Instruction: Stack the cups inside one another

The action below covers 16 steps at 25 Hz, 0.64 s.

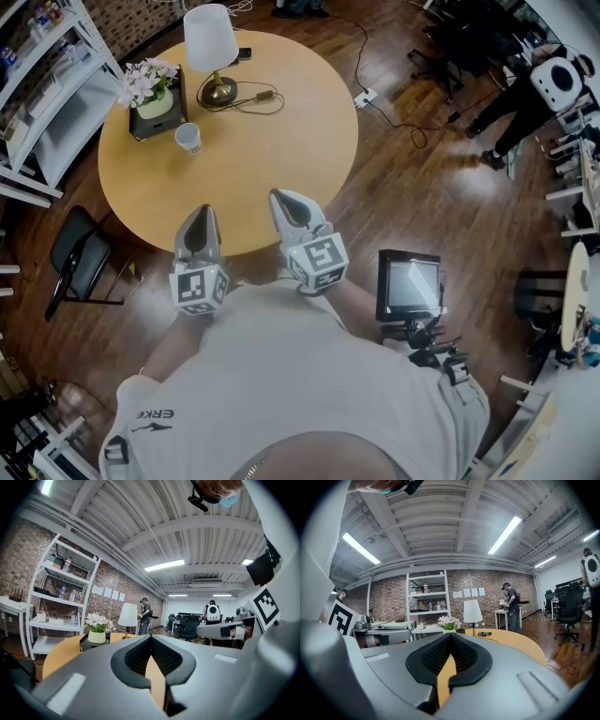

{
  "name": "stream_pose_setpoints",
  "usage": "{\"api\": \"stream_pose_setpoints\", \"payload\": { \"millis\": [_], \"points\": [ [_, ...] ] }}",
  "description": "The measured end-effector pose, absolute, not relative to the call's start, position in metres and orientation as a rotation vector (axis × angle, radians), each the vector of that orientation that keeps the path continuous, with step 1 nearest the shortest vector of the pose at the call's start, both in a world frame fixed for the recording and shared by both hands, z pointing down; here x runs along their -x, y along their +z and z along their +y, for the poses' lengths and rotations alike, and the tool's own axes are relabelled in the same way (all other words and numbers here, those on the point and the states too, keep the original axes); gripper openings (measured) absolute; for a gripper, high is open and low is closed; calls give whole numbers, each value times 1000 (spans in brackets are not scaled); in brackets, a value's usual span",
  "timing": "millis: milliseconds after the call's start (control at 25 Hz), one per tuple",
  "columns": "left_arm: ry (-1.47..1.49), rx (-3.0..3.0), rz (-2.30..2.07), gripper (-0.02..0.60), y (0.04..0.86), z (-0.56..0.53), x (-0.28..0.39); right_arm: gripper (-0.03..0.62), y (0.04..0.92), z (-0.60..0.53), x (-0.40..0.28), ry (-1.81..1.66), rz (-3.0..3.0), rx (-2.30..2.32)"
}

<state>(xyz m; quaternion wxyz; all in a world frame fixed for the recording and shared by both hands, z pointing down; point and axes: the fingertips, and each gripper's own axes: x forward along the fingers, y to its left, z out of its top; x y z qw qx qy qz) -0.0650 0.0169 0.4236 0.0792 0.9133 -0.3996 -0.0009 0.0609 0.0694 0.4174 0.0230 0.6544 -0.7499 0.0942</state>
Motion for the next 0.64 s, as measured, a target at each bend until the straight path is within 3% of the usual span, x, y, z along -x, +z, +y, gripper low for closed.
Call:
{"api": "stream_pose_setpoints", "payload": {
  "millis": [640],
  "points": [
    [-10,-2710,-1229,2,425,1,62,12,414,49,-64,261,-2351,-1997]
  ]
}}
